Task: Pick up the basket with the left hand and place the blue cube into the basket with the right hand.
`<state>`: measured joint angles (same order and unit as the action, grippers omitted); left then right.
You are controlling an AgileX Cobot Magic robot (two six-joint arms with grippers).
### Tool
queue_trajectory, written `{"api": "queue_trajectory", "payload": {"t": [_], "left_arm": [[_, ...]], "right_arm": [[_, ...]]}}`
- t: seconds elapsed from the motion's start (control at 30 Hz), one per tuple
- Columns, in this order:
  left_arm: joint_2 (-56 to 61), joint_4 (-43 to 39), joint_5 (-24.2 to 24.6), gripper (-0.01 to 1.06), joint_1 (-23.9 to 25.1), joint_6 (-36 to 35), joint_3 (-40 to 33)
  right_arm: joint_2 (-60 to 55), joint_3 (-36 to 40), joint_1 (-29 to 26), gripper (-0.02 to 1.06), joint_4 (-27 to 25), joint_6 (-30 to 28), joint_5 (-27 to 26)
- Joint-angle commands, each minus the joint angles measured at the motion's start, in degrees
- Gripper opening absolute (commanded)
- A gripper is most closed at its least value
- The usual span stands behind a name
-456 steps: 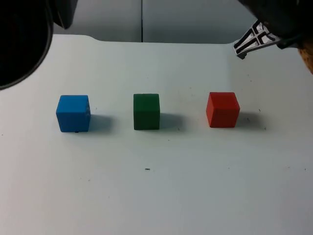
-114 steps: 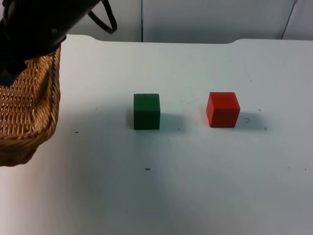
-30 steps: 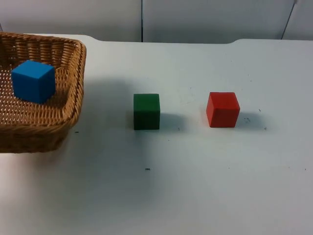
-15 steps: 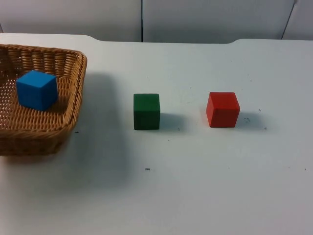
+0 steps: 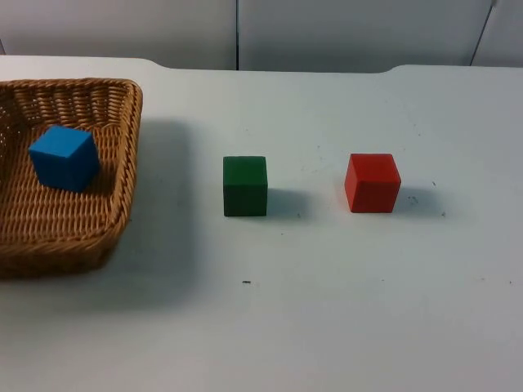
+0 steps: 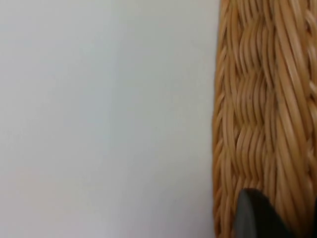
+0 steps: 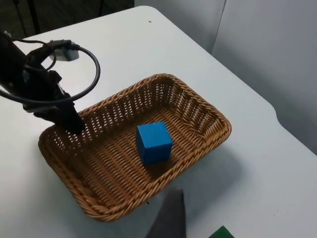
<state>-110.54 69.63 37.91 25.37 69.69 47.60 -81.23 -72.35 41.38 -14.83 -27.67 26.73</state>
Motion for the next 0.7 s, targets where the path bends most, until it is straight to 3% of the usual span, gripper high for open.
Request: {"api": "queue_trajectory", "payload": {"t": [0.0, 0.3, 0.67], "left_arm": [[0.0, 0.4, -1.6, 0.0, -0.4, 0.7, 0.4], [0.0, 0.2, -8.1, 0.0, -0.4, 2.3, 0.5], [0.0, 0.2, -9.6, 0.01, -0.4, 3.8, 0.5]], "right_arm": [[0.5, 0.4, -0.1, 0.73, -0.4, 0.2, -0.2], [0.5, 0.4, -0.1, 0.73, -0.4, 0.2, 0.1], [0.5, 0.4, -0.1, 0.73, -0.4, 0.2, 0.3]]}}
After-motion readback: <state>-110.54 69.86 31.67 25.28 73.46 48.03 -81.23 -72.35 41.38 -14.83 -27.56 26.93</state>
